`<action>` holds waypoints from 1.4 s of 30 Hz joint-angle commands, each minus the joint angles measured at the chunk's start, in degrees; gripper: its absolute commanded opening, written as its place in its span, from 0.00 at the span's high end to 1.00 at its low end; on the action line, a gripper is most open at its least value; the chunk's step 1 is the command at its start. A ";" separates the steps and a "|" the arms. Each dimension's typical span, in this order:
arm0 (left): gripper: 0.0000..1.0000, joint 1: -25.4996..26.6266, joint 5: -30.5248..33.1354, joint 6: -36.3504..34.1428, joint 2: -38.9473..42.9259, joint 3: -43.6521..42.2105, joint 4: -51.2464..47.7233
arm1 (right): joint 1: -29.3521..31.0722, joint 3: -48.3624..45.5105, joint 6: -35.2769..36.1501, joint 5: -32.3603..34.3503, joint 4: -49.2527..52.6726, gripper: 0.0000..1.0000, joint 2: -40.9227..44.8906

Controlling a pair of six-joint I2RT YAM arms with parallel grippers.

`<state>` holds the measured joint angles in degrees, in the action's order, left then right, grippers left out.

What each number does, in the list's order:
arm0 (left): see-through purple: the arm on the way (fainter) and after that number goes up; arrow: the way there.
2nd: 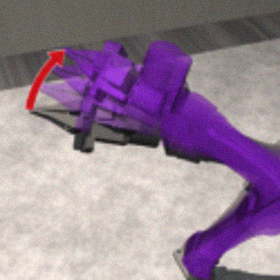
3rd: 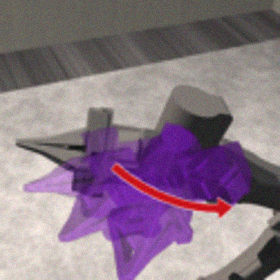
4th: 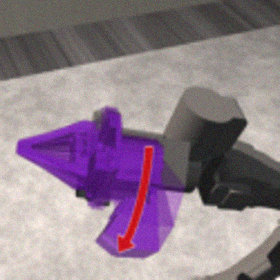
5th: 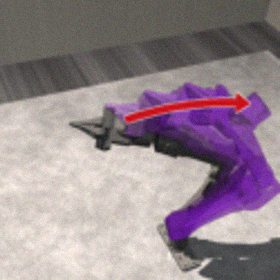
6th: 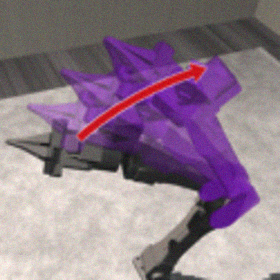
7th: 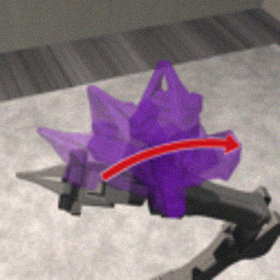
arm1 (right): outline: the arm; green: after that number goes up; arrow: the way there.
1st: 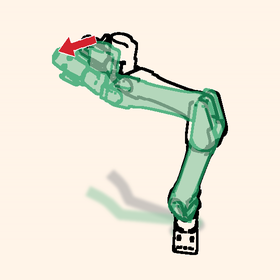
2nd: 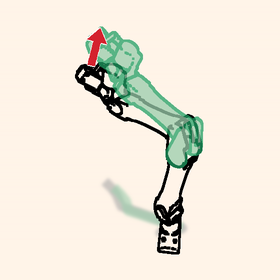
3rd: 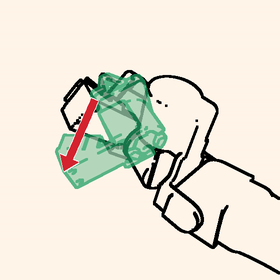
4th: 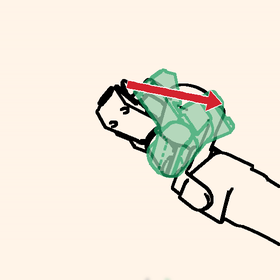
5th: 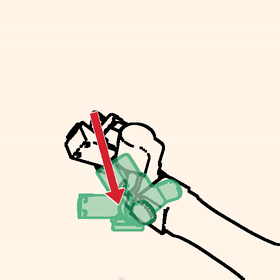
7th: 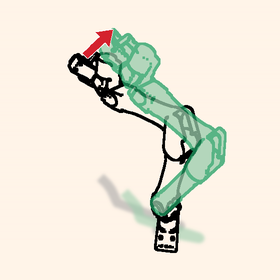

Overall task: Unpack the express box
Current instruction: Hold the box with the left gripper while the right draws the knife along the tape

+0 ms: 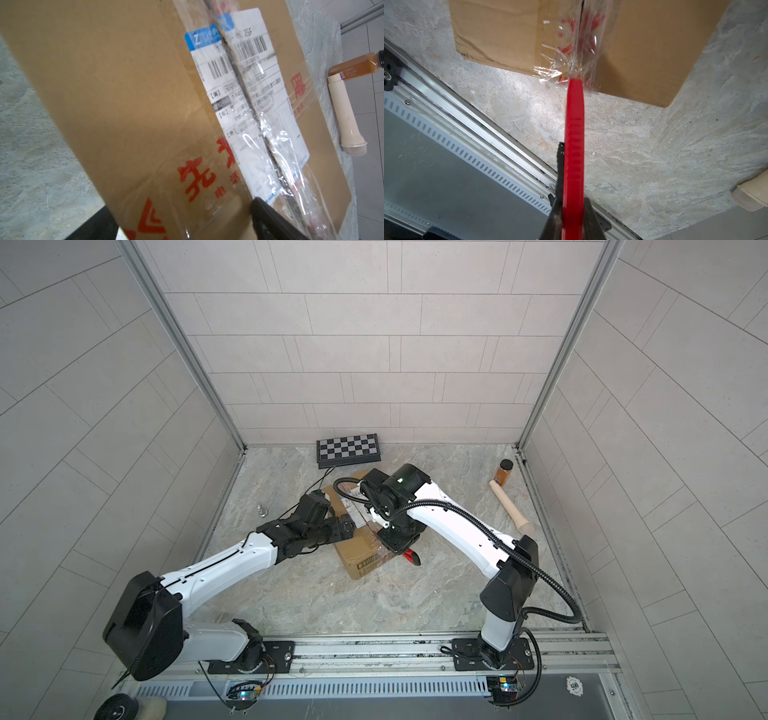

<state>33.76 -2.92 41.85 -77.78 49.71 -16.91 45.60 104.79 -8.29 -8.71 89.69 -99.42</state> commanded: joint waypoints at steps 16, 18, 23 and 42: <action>0.02 -0.27 5.42 5.62 -6.20 -3.66 -9.64 | 4.75 1.83 -5.13 7.34 10.85 1.00 1.06; 0.02 -0.27 5.29 5.69 -6.38 -3.87 -9.46 | 5.06 1.20 -5.80 7.58 10.94 1.00 1.55; 0.02 -0.27 5.31 5.88 -6.50 -4.45 -8.97 | 5.70 -0.73 -7.32 8.17 10.97 1.00 2.74; 0.02 -0.28 3.93 7.41 -6.92 -6.73 -6.92 | 3.55 0.51 -9.46 6.60 8.55 1.00 9.13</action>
<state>33.89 -2.87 49.71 -80.12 47.37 -11.79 48.51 104.25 -17.17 -0.47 92.05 -93.21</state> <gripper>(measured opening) 0.984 0.169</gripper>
